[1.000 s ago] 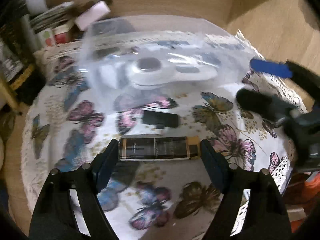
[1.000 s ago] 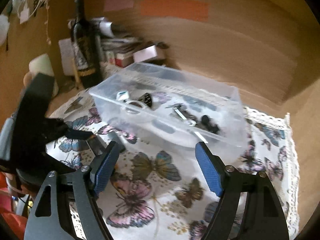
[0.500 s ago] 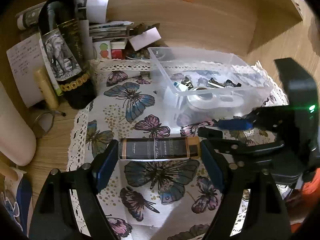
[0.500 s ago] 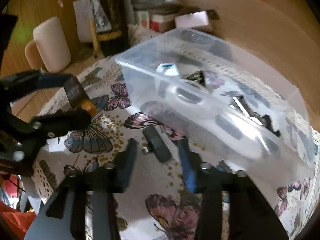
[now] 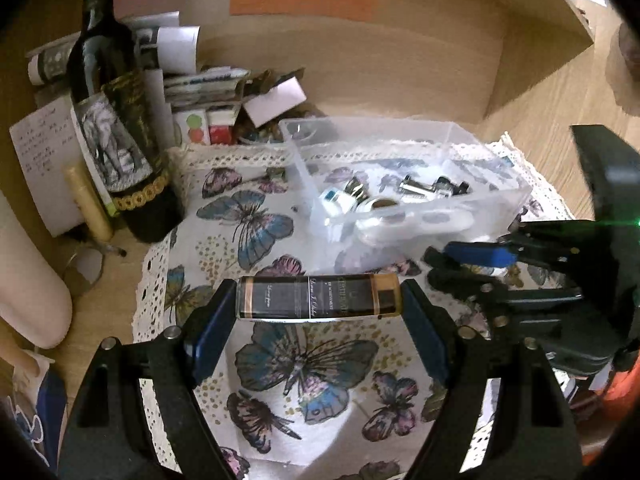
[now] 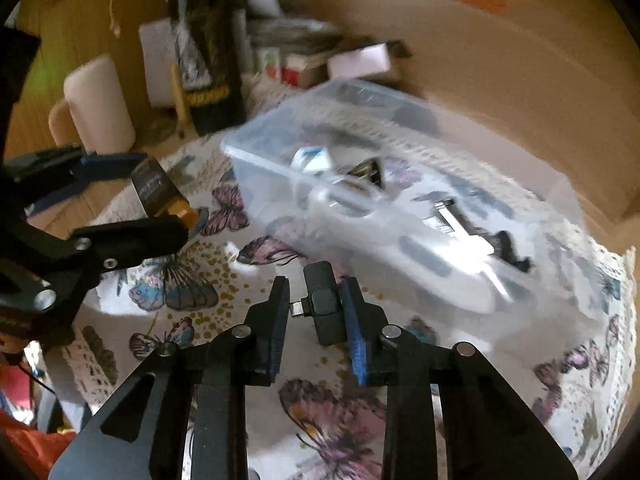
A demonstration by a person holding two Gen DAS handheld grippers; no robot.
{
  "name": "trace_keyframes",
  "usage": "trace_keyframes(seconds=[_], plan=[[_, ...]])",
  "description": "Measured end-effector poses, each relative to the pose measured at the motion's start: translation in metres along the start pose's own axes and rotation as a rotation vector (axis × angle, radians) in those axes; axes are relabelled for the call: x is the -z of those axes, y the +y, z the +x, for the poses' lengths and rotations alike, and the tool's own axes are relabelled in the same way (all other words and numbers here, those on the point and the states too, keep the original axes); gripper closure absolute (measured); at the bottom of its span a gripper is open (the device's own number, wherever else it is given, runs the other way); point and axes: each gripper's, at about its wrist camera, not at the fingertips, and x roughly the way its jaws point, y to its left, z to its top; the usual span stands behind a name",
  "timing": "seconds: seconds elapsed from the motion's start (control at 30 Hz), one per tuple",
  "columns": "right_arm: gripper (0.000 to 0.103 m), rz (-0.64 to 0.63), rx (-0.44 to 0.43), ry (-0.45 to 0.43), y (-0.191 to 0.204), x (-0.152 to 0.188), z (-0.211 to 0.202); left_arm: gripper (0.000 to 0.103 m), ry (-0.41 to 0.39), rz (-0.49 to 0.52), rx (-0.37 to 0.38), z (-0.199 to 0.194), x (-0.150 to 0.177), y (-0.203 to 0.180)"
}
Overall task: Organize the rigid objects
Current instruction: 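Place the bottle into the box with the left tool while the right tool releases the knob inside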
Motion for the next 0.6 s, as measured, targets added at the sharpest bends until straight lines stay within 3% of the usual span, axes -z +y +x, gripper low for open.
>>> trace_keyframes(seconds=[0.3,0.6], plan=[[0.078,0.061,0.100,-0.156,-0.035,-0.007,-0.062,0.023,-0.080,0.040,-0.005,-0.011,-0.025,-0.024],[0.078,0.103,0.164,-0.250,-0.069,-0.025,-0.084,0.023,-0.158,0.063,-0.002,-0.013,-0.065,-0.039]])
